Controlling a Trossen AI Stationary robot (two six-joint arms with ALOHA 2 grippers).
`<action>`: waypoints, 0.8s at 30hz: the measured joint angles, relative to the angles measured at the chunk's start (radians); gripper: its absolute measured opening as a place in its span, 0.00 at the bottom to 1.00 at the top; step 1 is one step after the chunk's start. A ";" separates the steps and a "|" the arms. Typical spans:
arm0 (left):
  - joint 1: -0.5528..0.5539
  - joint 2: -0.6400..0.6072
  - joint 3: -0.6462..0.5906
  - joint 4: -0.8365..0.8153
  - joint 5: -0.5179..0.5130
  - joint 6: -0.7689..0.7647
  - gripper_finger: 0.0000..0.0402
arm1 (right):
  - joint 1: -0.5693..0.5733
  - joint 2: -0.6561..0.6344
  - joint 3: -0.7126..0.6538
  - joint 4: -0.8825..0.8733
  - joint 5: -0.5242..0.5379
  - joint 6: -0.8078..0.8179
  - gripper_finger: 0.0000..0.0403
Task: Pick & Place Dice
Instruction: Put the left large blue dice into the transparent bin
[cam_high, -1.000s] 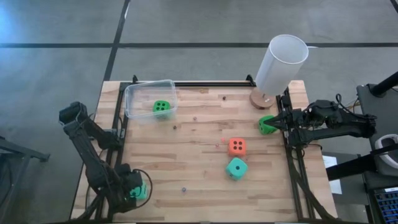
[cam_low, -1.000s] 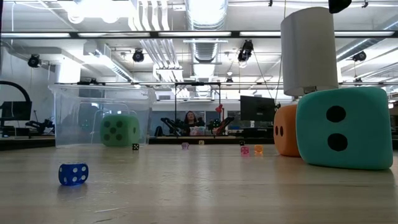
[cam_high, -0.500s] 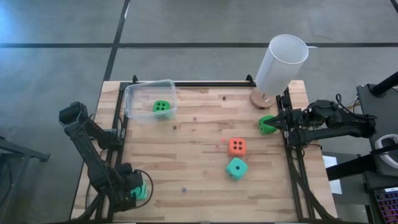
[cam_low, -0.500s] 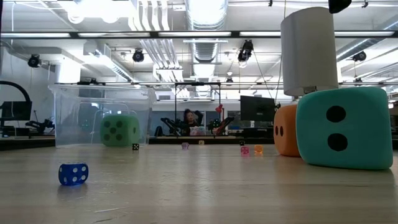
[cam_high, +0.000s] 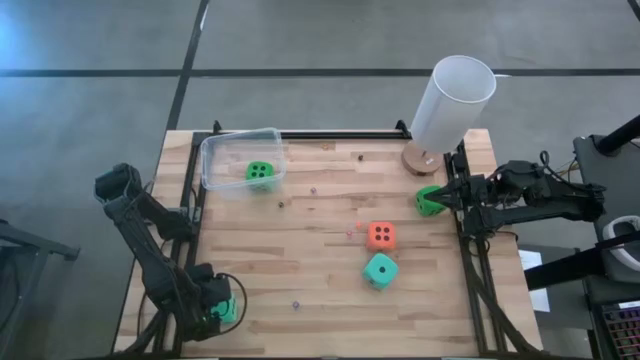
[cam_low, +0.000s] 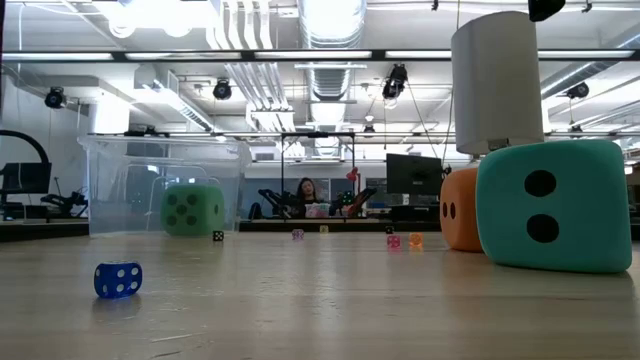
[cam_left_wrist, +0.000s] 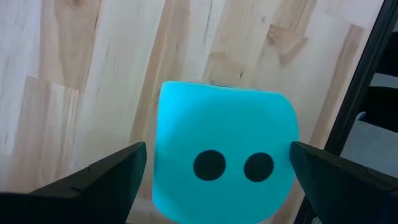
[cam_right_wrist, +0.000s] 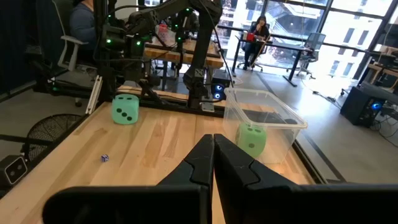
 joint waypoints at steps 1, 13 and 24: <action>0.000 0.000 0.000 0.000 0.000 0.000 1.00 | 0.000 0.000 0.000 0.000 0.000 0.000 0.02; 0.001 -0.001 0.052 -0.071 0.000 0.046 1.00 | 0.000 0.000 0.000 -0.001 0.000 0.000 0.02; 0.000 0.032 0.062 -0.072 -0.022 0.053 1.00 | 0.000 0.000 0.000 -0.001 -0.001 0.002 0.02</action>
